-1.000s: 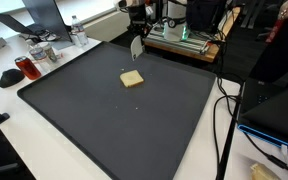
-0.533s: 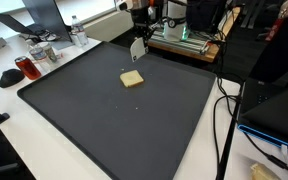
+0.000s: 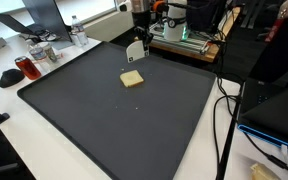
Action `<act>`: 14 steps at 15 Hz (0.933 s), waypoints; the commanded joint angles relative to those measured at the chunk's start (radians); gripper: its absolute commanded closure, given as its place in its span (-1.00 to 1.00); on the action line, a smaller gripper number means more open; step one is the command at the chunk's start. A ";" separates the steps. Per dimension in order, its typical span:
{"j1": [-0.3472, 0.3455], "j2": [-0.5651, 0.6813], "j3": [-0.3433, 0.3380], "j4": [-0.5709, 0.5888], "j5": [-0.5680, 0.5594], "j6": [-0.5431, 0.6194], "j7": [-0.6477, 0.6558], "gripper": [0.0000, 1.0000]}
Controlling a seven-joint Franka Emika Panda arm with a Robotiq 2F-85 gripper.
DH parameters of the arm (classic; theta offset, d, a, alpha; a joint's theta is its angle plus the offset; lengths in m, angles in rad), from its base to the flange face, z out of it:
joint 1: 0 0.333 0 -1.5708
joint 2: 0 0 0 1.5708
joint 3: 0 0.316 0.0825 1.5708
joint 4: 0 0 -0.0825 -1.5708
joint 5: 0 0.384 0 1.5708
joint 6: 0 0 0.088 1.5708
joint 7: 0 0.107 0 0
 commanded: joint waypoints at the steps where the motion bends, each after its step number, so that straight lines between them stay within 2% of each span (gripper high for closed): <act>1: 0.005 0.078 0.012 0.063 -0.082 0.009 0.165 0.98; 8: 0.044 0.221 -0.018 0.189 -0.177 -0.021 0.269 0.98; 14: 0.074 0.309 -0.081 0.247 -0.203 -0.024 0.269 0.98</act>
